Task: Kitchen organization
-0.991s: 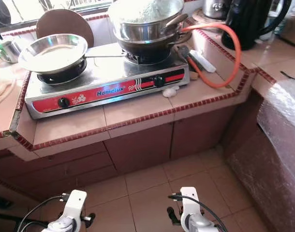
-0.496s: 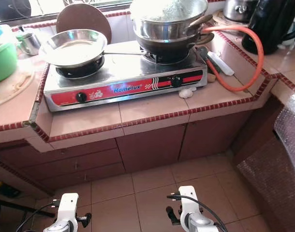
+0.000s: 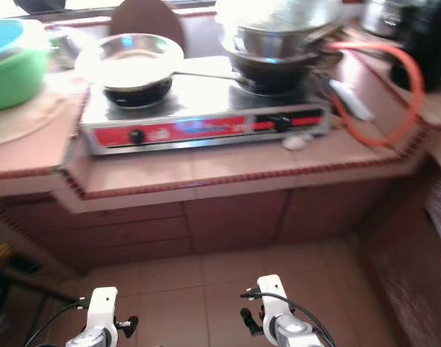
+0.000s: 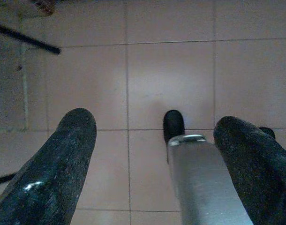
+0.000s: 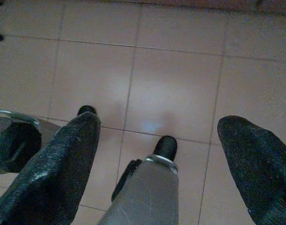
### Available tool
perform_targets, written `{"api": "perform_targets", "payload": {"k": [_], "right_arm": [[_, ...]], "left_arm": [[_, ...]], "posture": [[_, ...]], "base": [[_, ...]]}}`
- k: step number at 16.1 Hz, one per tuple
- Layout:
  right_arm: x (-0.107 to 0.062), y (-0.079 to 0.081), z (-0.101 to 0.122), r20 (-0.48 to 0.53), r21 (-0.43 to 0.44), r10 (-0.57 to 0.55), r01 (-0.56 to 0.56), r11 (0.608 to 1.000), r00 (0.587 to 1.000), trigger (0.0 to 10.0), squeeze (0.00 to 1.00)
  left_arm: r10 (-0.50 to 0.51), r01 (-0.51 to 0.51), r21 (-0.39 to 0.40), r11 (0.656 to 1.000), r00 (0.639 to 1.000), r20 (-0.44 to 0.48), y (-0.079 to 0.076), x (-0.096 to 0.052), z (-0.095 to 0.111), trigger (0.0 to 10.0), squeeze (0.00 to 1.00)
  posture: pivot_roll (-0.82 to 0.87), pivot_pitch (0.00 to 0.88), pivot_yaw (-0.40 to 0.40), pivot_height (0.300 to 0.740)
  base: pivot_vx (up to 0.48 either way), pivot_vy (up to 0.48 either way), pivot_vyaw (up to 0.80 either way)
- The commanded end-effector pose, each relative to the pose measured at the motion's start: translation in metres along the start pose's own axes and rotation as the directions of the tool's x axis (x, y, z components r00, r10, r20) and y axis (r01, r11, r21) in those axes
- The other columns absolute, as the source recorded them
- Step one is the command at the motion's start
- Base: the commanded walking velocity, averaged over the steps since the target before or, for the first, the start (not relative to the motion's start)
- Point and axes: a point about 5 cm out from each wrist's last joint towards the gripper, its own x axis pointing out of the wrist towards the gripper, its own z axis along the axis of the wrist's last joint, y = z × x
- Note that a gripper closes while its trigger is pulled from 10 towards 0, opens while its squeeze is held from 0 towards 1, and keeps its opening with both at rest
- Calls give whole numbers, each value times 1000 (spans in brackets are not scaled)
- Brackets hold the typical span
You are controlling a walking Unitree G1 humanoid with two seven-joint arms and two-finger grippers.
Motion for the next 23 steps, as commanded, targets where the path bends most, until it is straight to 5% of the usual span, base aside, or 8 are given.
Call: {"api": "perform_targets", "payload": {"k": [1,13,18,23], "right_arm": [[0,1,-5,-12,7,5,-5,1000,1000,10000,0],[0,2,-7,-27,12,9,-9,1000,1000,10000,0],[-1,1,-8,-43,-46,22,-24,999,999,10000,0],[-1,0,-5,-62,-129,60,-68,989,996,10000,0]], "left_arm": [[4,-4,21,1000,1000,-21,2,-1,-5,10000,0],[1,0,31,1000,999,-36,2,-1,-8,10000,0],[1,1,49,999,1000,-29,0,-1,-8,10000,0],[8,-9,-27,1000,1000,-28,-5,-1,-13,10000,0]], "posture": [[-183,96,59,740],[-186,104,63,740],[-167,92,22,740],[-134,82,-26,740]], "base": [[0,0,788],[0,0,120],[0,0,0],[0,0,0]]}}
